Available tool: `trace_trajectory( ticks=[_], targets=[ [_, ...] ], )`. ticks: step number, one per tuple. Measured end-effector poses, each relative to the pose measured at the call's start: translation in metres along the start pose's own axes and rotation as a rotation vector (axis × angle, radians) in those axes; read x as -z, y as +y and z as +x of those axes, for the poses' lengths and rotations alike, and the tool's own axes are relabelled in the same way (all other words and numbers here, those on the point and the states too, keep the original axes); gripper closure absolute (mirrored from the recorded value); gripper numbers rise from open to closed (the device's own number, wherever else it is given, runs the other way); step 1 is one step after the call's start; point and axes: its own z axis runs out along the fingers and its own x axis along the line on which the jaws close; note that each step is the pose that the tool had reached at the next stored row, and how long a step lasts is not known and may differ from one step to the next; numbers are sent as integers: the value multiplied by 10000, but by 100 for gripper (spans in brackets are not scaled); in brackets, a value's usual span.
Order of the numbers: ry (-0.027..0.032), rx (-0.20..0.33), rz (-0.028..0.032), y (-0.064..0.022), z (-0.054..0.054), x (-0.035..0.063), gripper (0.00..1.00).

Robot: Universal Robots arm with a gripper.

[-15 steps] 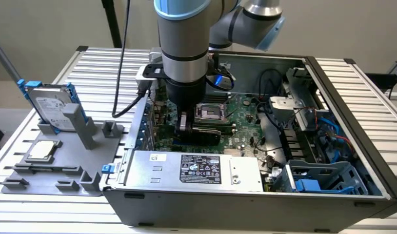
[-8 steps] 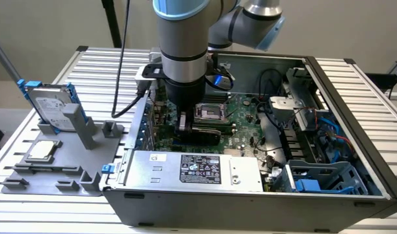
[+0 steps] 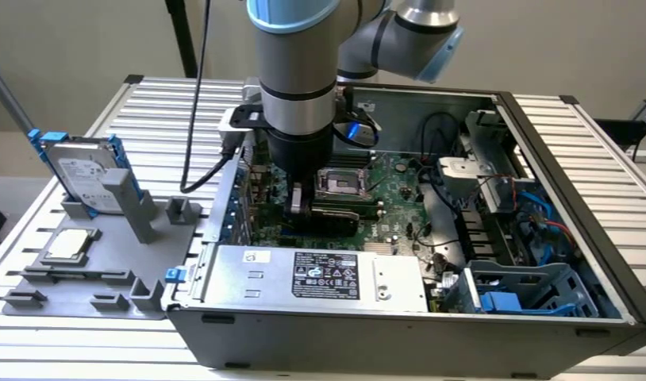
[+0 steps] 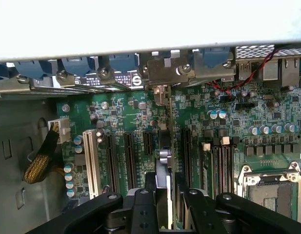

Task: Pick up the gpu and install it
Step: 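Insert the gpu into the slot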

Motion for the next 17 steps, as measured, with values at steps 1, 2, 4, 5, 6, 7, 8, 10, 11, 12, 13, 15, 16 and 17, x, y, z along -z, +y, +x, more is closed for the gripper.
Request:
trace_trajectory(
  ticks=[1,2,4,5,6,7,8,10,11,12,13,15,16,17],
  targets=[
    [0,5,0,1,1,0,73],
    [0,11,0,3,1,0,73],
    [1,28,-18,-21,6,1,73],
    [-5,2,-70,-72,15,2,73],
    [-20,1,-77,-74,14,1,73],
    [-25,3,-76,-76,13,0,73],
    [-28,4,-74,-77,11,-2,73],
    [-30,5,-73,-78,11,-2,73],
    [-30,6,-73,-78,11,-2,73],
    [-30,8,-73,-79,11,-2,73],
    [-30,9,-73,-80,11,-2,73],
    [-31,12,-73,-81,11,-3,73],
    [-31,13,-73,-81,11,-3,73],
    [-31,14,-73,-82,11,-3,73]
  ],
)
